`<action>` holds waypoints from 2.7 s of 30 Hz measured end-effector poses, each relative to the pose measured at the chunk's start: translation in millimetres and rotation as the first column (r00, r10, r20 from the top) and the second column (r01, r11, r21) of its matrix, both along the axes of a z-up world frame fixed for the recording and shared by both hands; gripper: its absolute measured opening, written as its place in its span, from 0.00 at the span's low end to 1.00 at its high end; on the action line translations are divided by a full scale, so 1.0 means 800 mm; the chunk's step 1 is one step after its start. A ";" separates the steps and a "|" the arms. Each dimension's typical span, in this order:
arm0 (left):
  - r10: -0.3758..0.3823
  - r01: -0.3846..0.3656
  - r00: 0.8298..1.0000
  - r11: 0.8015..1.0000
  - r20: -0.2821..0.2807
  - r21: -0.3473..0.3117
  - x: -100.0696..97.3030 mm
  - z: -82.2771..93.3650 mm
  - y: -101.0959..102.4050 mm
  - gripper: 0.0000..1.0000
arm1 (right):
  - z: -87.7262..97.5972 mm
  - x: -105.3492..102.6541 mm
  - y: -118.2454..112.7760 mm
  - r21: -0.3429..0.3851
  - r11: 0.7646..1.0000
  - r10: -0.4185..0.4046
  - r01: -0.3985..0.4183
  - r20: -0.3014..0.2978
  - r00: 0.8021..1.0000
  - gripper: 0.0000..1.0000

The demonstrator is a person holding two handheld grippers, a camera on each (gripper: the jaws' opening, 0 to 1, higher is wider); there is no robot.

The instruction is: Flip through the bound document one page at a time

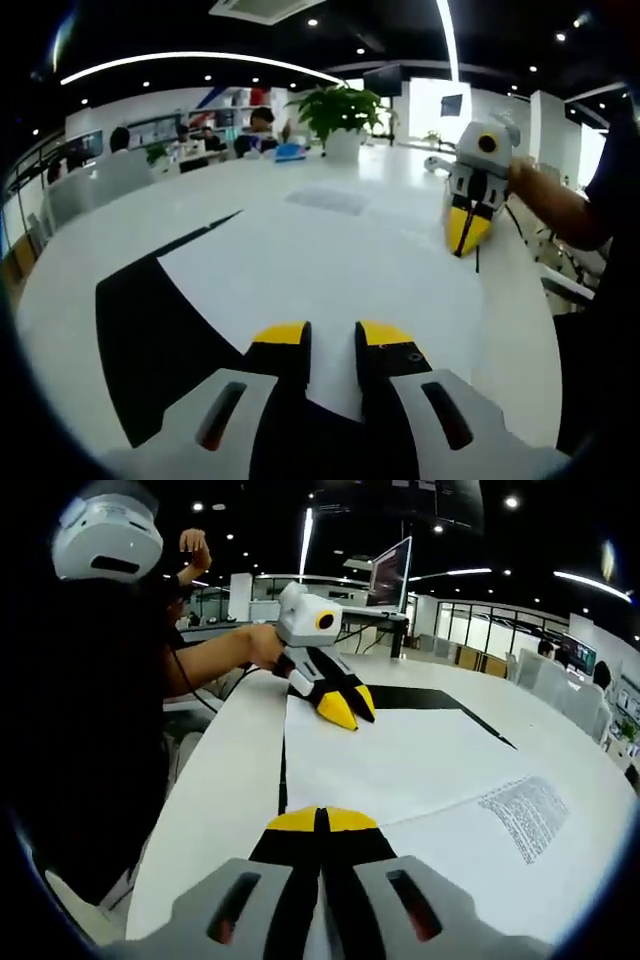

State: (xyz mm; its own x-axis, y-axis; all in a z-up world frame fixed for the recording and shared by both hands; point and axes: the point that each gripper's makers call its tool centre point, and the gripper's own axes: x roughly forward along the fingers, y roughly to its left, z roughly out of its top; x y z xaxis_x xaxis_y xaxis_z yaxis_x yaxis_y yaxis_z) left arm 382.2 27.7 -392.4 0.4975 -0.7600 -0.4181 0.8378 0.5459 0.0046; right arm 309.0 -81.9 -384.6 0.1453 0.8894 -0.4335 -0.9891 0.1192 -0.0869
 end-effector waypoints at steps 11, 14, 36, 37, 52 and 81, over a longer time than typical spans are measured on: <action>-0.014 0.014 1.000 1.000 0.014 0.010 -0.002 0.000 0.000 0.20 | 0.001 0.042 -0.003 0.034 0.998 -0.060 0.060 -0.007 0.998 0.02; -0.017 0.017 1.000 1.000 0.016 0.008 -0.002 0.001 -0.001 0.20 | 0.001 0.049 -0.001 0.038 0.998 -0.054 0.055 -0.013 0.998 0.02; -0.027 0.027 0.999 1.000 0.024 -0.007 0.001 0.002 -0.001 0.20 | 0.011 0.097 0.009 0.107 0.989 -0.089 0.098 -0.087 0.992 0.02; -0.023 0.024 0.999 1.000 0.024 -0.008 0.002 0.003 -0.001 0.20 | 0.011 0.097 0.009 0.107 0.989 -0.088 0.097 -0.085 0.992 0.02; -0.028 0.028 0.999 1.000 0.030 -0.005 0.004 0.003 -0.002 0.19 | 0.014 0.142 0.005 0.118 0.969 -0.202 0.217 -0.127 0.971 0.02; -0.053 0.052 0.998 0.997 0.023 0.049 0.001 0.002 -0.006 0.14 | 0.008 0.230 0.007 0.001 0.967 -0.251 0.254 -0.133 0.959 0.02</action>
